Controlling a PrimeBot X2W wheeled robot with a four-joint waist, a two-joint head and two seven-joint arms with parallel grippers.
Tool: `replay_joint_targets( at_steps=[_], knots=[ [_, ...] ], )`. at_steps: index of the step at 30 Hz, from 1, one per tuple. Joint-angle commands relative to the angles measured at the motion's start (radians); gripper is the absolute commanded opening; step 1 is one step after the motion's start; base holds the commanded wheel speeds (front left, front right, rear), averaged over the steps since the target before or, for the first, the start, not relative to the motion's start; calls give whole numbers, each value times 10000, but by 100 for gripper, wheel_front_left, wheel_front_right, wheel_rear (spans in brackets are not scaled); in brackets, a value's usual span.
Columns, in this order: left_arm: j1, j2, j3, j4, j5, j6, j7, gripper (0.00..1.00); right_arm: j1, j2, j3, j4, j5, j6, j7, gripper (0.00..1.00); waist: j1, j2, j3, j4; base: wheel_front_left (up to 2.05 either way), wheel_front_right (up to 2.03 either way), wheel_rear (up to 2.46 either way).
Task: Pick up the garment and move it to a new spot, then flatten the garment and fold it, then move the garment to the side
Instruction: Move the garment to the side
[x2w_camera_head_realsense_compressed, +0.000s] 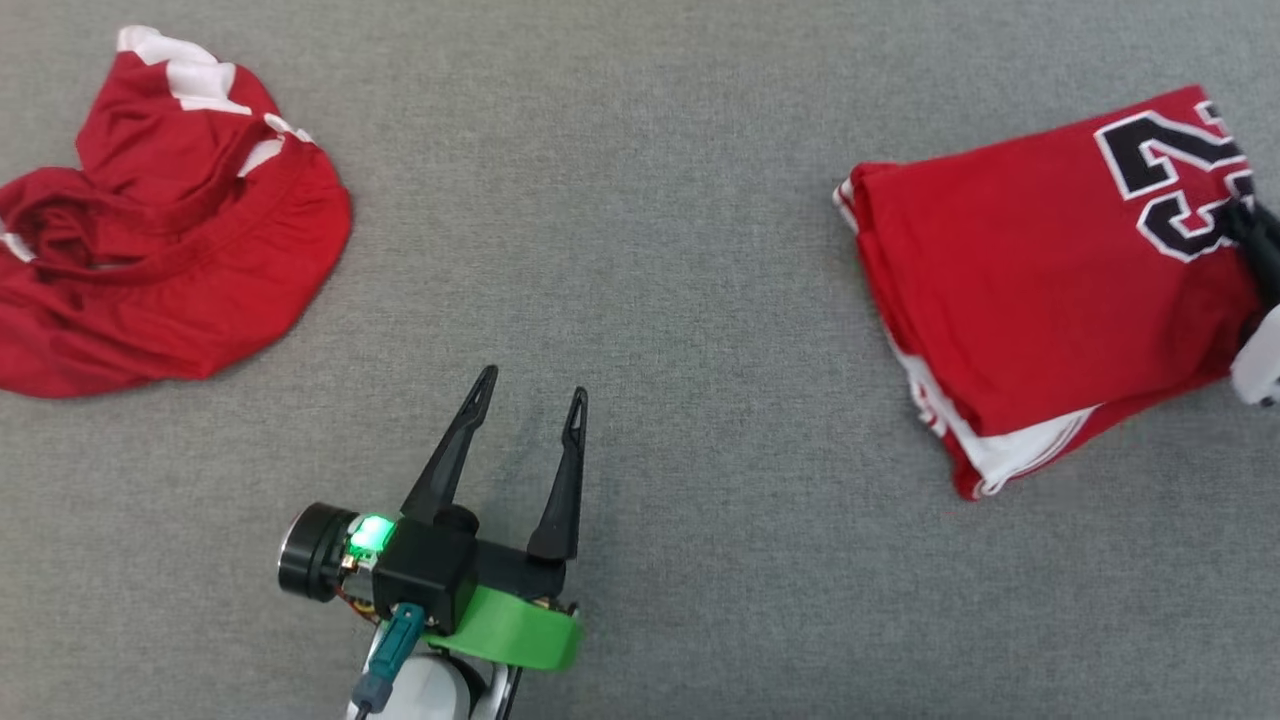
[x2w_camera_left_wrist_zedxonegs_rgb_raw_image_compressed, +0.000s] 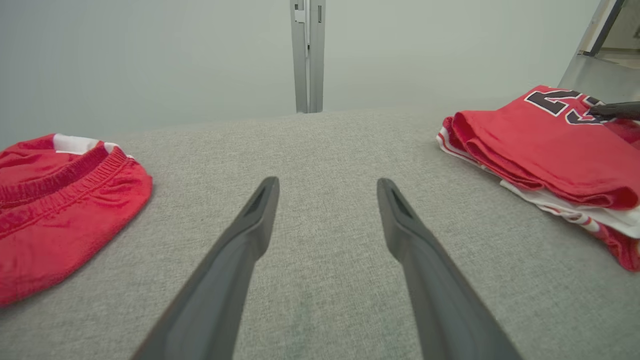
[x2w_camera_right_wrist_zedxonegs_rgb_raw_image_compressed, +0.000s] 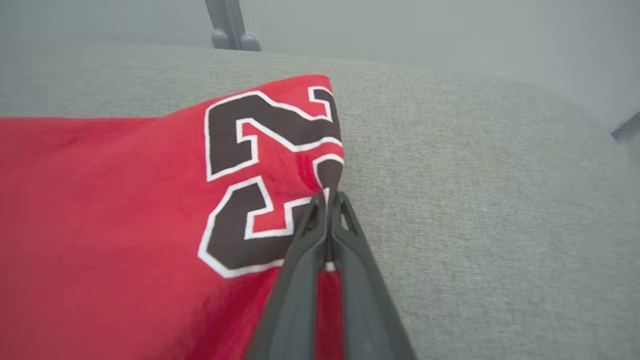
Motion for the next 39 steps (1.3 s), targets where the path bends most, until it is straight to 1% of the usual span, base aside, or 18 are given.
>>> replay_joint_targets(
  at_steps=[1, 5, 8, 11, 15, 20, 22, 23, 24, 28, 31, 36, 37, 39],
  knots=[
    [-375, 23, -8, -114, 196, -100, 1, 100, -442, -282, -139, 124, -179, -17, -40, 0, 0, 0, 1061, -743, 0, 0, 0],
    [-905, 64, -157, -410, 528, -335, 1, 100, -1258, -995, -369, 372, -381, -17, 88, 0, 0, 0, 1812, -1032, 0, 0, 0],
    [-1225, 59, -335, -784, 688, -482, 2, 100, -1736, -1548, -595, 650, -429, -17, 66, 0, 0, 0, 2228, -1120, 0, 0, 0],
    [-1468, 55, -504, -1165, 779, -541, 2, 100, -2118, -2062, -849, 958, -442, -17, 29, 0, 0, 0, 2527, -1144, 0, 0, 0],
    [-1649, 127, -674, -1489, 971, -561, 1, 100, -2387, -2578, -1238, 1189, -709, -17, 106, 0, 0, 0, 2757, -1115, 0, 0, 0],
    [-1767, 269, -737, -1658, 1116, -552, 2, 100, -2728, -2945, -1631, 1407, -1152, -17, 67, 0, 0, 0, 2959, -1020, 0, 0, 0],
    [-1787, 296, -756, -1666, 1121, -533, 2, 100, -2937, -2934, -1797, 1570, -1471, -17, 30, 0, 0, 0, 2975, -979, 0, 0, 0],
    [-1784, 332, -781, -1609, 1091, -516, 2, 100, -3193, -2743, -1978, 1825, -1955, -17, -27, 77, 0, 0, 2908, -918, 0, 0, 0],
    [-1787, 329, -795, -1569, 1073, -507, 1, 100, -3282, -2632, -2043, 1932, -2191, -17, -74, 100, 0, 0, 2845, -880, 0, 0, 0],
    [-1653, 271, -788, -1396, 912, -352, 1, 100, -3179, -1878, -2096, 2276, -3127, -17, -369, 100, 0, 0, 2254, -711, 0, 0, 0],
    [-1299, 230, -685, -1134, 697, -214, 2, 100, -2674, -974, -1987, 2402, -3430, -17, -834, 100, 0, 0, 1482, -610, 0, 0, 0],
    [-723, 230, -365, -723, 497, 80, 2, 100, -1833, 440, -1776, 2301, -3285, -17, -1678, 100, 0, 0, 265, -565, 0, 0, 0],
    [-586, 218, -254, -591, 385, 124, 2, 100, -1570, 800, -1660, 2278, -3178, -17, -1762, 100, 0, 0, -13, -550, 0, 0, 0],
    [-318, 157, 17, -385, -121, 135, 1, 100, -1226, 1185, -1523, 2132, -3108, -17, -1884, 100, 0, 0, -436, -516, 0, 0, 0]
  ],
)
